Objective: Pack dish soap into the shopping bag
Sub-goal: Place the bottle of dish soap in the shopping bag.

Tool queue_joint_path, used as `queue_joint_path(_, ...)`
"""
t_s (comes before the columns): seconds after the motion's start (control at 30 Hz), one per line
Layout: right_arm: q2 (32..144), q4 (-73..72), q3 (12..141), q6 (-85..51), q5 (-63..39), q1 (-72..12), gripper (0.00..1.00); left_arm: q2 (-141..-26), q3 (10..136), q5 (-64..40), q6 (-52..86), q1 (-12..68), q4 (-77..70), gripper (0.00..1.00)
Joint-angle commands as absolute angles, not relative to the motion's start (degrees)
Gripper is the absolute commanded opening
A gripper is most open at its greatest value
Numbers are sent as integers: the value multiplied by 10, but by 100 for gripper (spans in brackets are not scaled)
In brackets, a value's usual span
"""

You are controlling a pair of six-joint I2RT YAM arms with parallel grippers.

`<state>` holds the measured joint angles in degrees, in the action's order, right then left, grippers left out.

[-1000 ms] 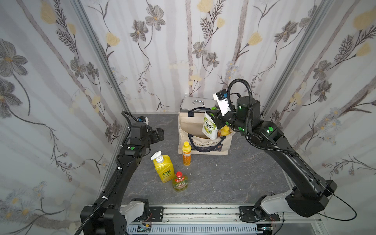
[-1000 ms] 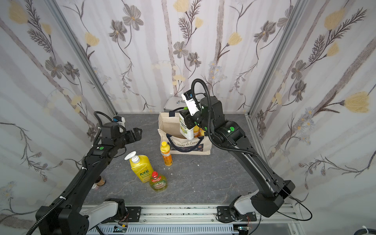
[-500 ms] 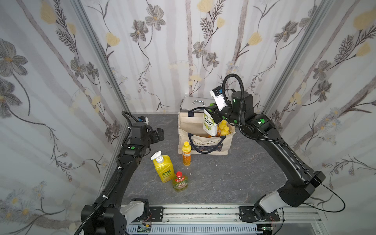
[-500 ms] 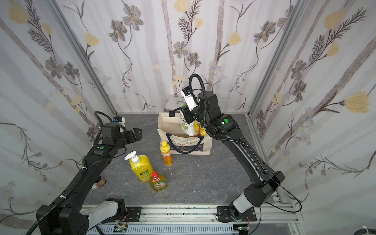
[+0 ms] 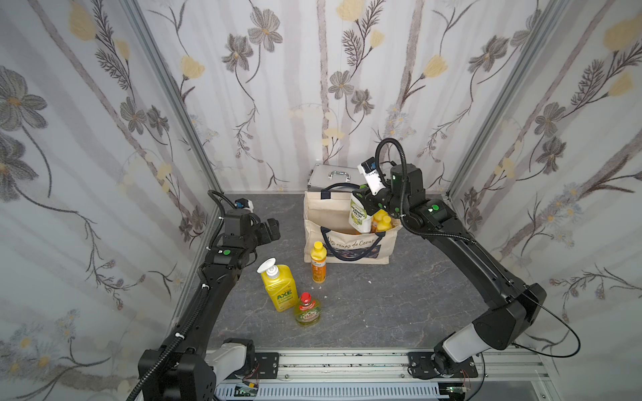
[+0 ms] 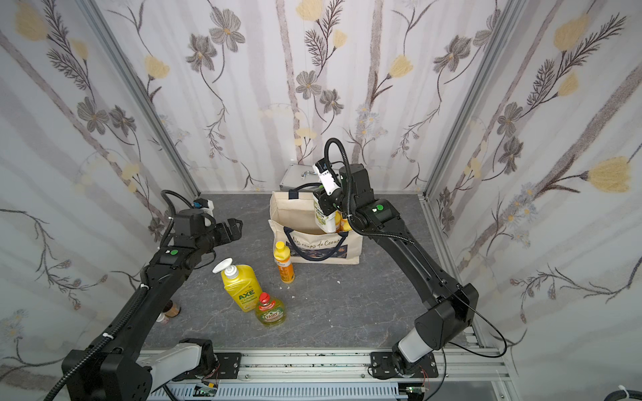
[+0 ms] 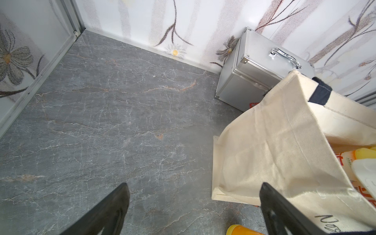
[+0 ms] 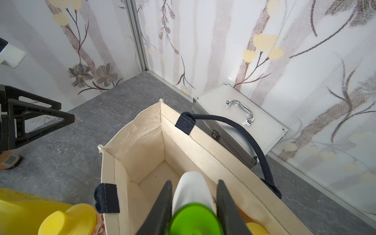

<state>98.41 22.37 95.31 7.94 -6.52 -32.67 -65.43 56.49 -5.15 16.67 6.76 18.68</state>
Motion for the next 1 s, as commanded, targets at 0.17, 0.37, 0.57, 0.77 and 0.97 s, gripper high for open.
queue_joint_path(0.17, 988, 112, 907, 93, -106, -315, 0, -657, 567, -47, 165, 68, 181, 100)
queue_joint_path(0.37, 989, 94, 877, 92, -115, -311, 0, -657, 566, -47, 165, 68, 182, 100)
queue_joint_path(0.57, 984, 68, 833, 91, -114, -306, 0, -657, 567, -47, 165, 68, 181, 100)
queue_joint_path(0.77, 981, 46, 799, 92, -119, -303, 0, -657, 566, -47, 164, 68, 182, 100)
queue_joint_path(0.97, 981, 33, 773, 92, -122, -299, 0, -657, 566, -46, 164, 68, 181, 100)
